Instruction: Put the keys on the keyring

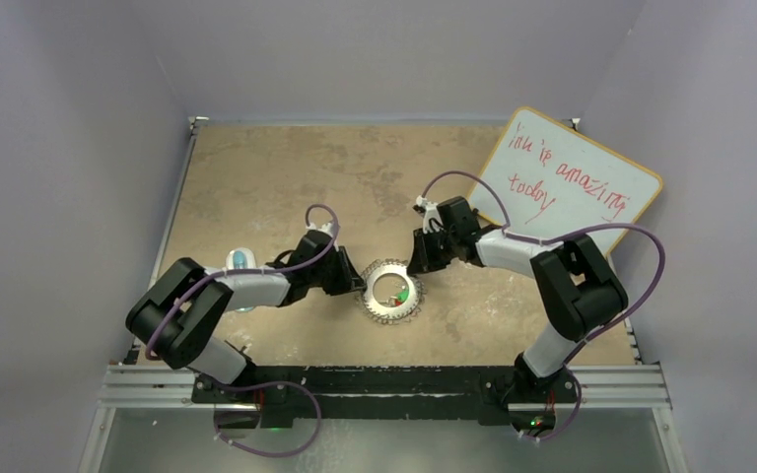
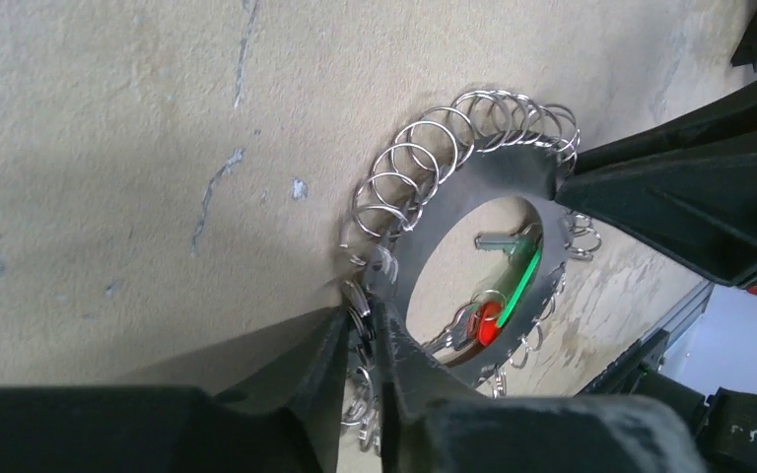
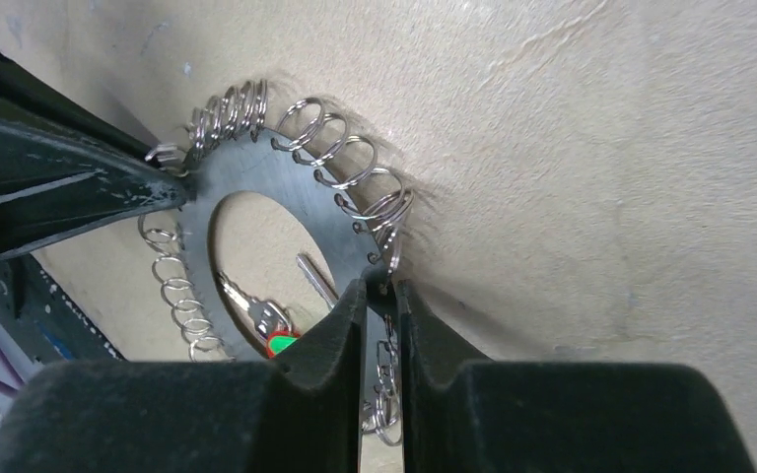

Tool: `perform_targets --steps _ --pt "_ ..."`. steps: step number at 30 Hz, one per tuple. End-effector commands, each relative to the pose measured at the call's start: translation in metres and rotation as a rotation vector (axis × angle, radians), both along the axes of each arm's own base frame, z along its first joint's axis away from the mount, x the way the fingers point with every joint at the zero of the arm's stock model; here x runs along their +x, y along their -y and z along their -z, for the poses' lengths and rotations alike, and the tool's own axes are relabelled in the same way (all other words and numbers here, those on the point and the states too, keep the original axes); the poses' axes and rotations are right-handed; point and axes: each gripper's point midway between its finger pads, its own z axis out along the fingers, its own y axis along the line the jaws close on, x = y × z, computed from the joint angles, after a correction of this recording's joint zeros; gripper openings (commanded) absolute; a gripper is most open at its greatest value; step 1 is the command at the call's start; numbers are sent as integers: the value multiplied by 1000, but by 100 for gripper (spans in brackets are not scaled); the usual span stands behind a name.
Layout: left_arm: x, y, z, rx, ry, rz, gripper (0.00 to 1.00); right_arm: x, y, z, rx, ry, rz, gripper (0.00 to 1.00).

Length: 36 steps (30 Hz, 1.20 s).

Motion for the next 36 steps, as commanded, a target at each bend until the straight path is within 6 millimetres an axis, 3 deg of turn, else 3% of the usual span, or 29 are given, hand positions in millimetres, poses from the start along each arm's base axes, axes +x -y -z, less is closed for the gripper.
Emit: perform_targets --steps 1,4,7,16,22,26,31,36 --pt "9 17 2 -18 -8 37 10 1 -36 -56 173 53 -129 1" --pt "23 16 -3 3 19 32 1 -1 -46 -80 244 59 -177 0" --pt "37 12 -10 16 49 22 0 -6 -53 -93 297 31 -207 0" --pt "77 -3 -32 29 126 -10 0 -38 -65 -109 429 -115 -304 0" --pt "100 -9 -45 53 171 -5 0 -71 -95 -92 412 -220 -400 0" --pt "109 -13 -51 88 190 4 0 -86 -108 -72 378 -308 -406 7" --pt "121 -27 -68 160 242 -30 0 -89 -108 -58 347 -352 -389 13" --pt "122 -34 -75 205 254 -24 0 -86 -109 -55 339 -341 -383 22"
